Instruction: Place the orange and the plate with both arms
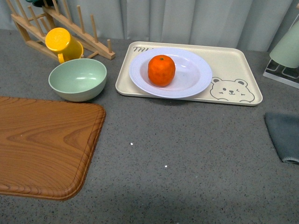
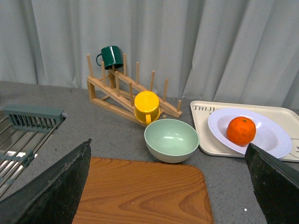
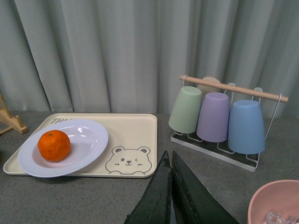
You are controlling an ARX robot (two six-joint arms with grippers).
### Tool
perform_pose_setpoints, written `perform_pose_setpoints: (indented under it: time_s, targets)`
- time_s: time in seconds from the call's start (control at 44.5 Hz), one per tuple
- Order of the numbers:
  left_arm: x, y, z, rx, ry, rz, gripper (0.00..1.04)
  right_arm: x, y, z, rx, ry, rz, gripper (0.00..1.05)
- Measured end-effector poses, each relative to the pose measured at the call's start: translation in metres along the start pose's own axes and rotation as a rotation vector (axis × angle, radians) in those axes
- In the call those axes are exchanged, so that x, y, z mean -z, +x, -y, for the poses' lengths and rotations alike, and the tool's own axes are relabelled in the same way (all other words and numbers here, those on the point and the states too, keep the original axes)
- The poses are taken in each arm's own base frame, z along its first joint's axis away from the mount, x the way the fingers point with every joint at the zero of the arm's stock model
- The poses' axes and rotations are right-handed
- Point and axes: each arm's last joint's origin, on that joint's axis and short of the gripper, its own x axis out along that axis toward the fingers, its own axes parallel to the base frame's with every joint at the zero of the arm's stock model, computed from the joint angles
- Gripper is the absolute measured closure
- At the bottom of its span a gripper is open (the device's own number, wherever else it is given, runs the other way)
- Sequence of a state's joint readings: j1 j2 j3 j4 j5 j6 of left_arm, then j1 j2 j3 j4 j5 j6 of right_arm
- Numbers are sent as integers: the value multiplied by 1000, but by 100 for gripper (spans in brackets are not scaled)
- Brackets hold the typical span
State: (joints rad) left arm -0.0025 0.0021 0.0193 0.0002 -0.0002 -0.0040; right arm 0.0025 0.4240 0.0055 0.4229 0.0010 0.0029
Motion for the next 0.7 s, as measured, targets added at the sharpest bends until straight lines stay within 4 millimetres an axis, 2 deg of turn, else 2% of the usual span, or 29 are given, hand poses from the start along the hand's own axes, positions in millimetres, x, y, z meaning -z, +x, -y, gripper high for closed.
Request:
perform_pose_setpoints:
  time_s: [0.697]
  targets:
    - [0, 0, 0, 0, 0, 0, 7, 0, -16, 0, 0, 0, 4, 104]
